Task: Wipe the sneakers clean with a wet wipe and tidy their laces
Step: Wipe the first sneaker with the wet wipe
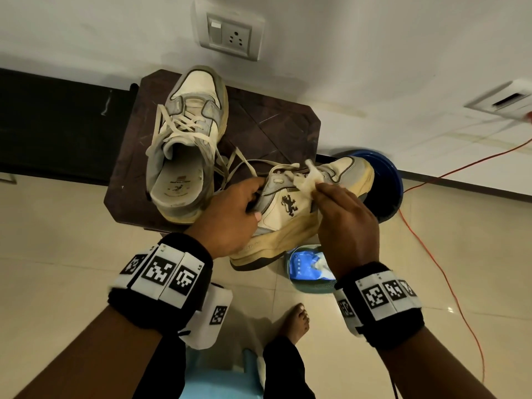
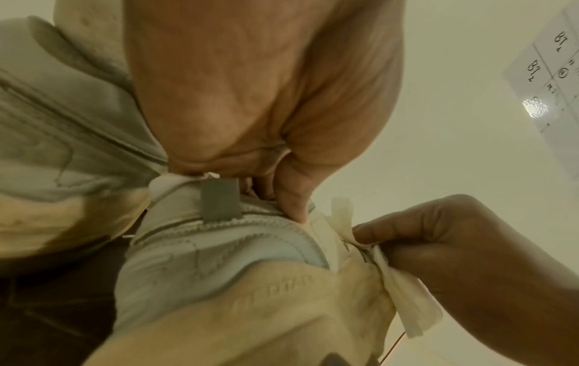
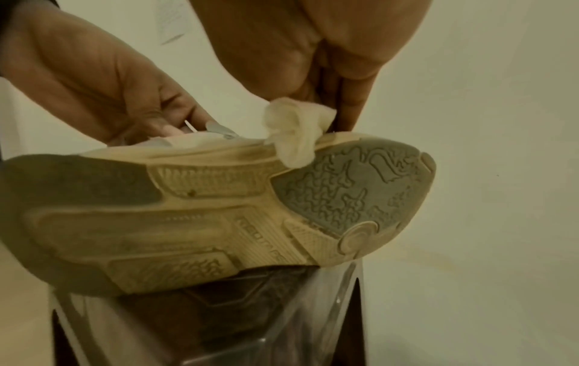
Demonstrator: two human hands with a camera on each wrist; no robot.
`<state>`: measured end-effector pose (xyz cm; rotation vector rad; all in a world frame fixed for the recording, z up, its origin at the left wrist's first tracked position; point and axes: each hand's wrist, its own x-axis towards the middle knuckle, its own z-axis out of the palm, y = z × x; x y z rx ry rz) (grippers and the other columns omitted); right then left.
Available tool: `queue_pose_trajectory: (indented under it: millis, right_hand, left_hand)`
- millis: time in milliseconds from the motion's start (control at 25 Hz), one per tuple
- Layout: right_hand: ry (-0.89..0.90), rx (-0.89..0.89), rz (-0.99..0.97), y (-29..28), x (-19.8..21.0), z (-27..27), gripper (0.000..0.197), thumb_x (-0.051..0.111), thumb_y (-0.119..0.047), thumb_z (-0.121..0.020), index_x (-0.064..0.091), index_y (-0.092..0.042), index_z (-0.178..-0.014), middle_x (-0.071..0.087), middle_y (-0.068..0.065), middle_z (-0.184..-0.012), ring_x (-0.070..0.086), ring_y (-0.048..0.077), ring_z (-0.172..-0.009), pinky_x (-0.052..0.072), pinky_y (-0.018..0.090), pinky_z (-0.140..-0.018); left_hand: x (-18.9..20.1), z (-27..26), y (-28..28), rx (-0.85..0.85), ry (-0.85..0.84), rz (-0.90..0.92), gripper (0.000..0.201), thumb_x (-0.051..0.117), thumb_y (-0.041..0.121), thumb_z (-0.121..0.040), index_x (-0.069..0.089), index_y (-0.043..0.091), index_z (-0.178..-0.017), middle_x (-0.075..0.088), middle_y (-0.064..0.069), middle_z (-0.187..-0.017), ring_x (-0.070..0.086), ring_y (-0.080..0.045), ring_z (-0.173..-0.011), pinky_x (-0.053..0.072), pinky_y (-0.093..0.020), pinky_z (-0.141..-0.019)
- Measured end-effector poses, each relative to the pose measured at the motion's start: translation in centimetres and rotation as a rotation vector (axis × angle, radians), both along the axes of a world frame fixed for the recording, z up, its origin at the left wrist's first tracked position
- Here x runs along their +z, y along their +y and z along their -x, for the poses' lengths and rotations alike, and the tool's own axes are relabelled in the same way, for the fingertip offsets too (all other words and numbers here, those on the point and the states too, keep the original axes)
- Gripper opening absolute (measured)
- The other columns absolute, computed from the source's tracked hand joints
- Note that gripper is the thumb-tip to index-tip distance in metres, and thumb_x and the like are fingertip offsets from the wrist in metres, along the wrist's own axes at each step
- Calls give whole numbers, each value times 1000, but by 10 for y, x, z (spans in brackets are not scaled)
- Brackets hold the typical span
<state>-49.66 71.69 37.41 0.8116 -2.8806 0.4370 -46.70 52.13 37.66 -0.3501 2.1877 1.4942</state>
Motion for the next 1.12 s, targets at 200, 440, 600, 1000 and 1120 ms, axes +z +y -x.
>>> queue_pose_trajectory:
  millis: [200,440,600,1000,1120]
  right_hand:
    - [31,227,-28,-18,-1,-39,32,46,-10,-86,70,0,-106,68,17,-111,67,31,-99,54,39,-83]
    - [114,144,-85,4,-7,-9,23,56,-5,-86,70,-1,-105,69,15,-108,62,33,-92,50,39,-78]
    - [59,-12,-56,12,-3,4,27,70,4,-76,70,1,-102,69,18,-102,65,33,-90,54,37,-75]
    - [10,39,-35,-3,3,19,20,55,-7,-85,72,-3,-95,70,13,-96,63,31,-83,54,41,-68]
    - [-46,-52,-24,-2,7,37,17,65,-5,-82,71,-3,-98,70,15,-98,64,32,-85,56,40,-70]
  left_hand:
    - [0,-2,2,111,1,-109,60,49,-13,-83,53,24,-130,63,5,-124,56,-12,-117,47,-40,-102]
    - [-1,-2,4,148,-3,-132,52,50,-10,-87,51,22,-129,61,13,-114,55,-4,-111,44,-26,-100]
    - [2,-3,9,192,-37,-200,52,49,-11,-87,52,21,-127,62,13,-110,56,4,-102,45,-15,-88]
    - [-5,8,7,334,-42,-305,58,48,-14,-87,47,17,-136,63,-4,-125,59,-13,-115,50,-35,-97]
    - [-8,8,12,358,-49,-311,56,49,-14,-86,50,15,-133,65,-5,-123,60,-15,-115,50,-40,-98]
